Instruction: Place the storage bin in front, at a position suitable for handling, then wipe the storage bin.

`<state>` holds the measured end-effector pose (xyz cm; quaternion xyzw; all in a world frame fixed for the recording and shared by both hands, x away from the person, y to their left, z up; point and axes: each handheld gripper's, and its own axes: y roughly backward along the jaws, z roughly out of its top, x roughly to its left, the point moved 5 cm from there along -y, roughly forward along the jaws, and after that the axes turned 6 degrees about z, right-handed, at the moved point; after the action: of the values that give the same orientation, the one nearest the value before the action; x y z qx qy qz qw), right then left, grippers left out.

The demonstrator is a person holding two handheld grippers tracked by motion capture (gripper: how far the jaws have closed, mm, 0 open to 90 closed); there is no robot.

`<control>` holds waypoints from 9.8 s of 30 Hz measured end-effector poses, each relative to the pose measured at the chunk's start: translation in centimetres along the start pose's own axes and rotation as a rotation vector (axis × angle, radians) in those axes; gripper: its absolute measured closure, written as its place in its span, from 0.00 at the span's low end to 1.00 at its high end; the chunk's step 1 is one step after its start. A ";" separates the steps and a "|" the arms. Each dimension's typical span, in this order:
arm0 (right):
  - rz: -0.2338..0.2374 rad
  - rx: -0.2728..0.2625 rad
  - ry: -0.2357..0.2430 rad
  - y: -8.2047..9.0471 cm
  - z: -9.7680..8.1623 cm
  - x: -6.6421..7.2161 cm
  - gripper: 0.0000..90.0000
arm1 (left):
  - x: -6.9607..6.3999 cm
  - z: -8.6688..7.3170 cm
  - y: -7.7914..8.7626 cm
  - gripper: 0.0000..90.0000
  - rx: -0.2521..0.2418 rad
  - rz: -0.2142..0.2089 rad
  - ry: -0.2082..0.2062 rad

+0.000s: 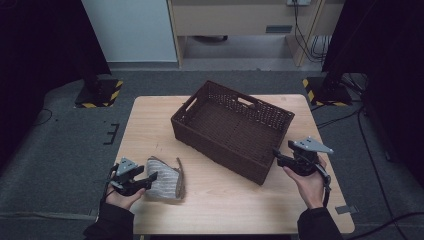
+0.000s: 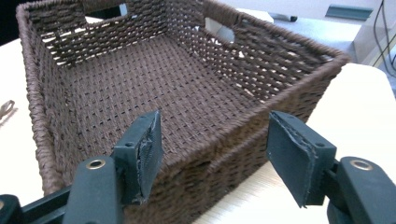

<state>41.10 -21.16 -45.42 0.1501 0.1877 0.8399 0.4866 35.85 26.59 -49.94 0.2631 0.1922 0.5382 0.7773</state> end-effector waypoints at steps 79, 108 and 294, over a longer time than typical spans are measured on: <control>-0.161 0.131 -0.080 1.2 -2.3 -5.5 0.81 | -8.2 7.7 -6.4 0.66 -0.059 -0.196 0.031; -0.130 0.163 -0.072 1.7 -2.6 -6.0 0.85 | -8.4 7.7 -6.0 0.66 -0.057 -0.173 -0.003; 0.033 0.191 -0.004 1.6 -2.3 -5.0 0.80 | -1.0 8.3 -9.1 0.81 -0.044 -0.022 -0.072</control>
<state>41.30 -26.60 -47.05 0.2006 0.2636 0.8258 0.4564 47.00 21.37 -49.01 0.2632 0.1551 0.5240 0.7950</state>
